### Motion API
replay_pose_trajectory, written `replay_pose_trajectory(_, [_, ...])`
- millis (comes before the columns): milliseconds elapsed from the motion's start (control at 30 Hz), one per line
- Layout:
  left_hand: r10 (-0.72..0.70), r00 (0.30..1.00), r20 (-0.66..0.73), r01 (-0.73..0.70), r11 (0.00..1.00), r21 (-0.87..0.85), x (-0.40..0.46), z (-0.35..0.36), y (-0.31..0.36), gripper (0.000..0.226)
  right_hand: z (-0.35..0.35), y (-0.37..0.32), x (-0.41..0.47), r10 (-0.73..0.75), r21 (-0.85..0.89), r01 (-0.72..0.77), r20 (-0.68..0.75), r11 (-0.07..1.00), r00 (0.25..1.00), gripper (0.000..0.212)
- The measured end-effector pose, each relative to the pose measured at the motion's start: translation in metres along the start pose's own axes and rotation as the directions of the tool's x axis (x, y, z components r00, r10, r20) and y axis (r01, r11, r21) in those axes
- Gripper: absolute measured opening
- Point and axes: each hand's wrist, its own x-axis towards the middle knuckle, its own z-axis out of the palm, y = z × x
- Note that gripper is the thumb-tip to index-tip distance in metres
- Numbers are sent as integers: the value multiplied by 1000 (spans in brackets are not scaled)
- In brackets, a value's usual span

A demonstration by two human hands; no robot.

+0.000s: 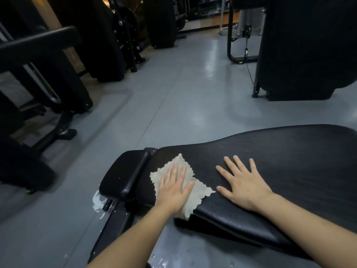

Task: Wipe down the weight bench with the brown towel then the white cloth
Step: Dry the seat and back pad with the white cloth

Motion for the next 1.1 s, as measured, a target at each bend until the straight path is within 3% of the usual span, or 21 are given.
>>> replay_pose_trajectory(233, [243, 969, 33, -243, 970, -9, -25, -5, -29, 64, 4, -9, -3, -18, -39, 17, -31, 999, 999, 89])
replay_pose_trajectory(400, [276, 959, 61, -274, 961, -41, -6, -12, -38, 66, 15, -8, 1, -34, -41, 30, -103, 999, 994, 79])
replay_pose_trajectory(567, [168, 984, 53, -165, 985, -58, 26, -17, -36, 62, 24, -6, 6, -60, -91, 44, -174, 995, 983, 69])
replay_pose_trajectory(800, [-28, 1000, 13, 29, 996, -84, 88, -23, -36, 66, 36, -4, 10, -66, -88, 44, -277, 995, 959, 70])
replay_pose_trajectory(967, [-250, 968, 20, 250, 965, -82, 118, -25, -28, 70, 33, -4, 9, -62, -44, 52, -287, 998, 956, 69])
replay_pose_trajectory(1100, [-305, 952, 23, 305, 946, -110, 117, -21, -24, 72, 30, -5, 8, -55, -16, 53, -259, 998, 964, 70])
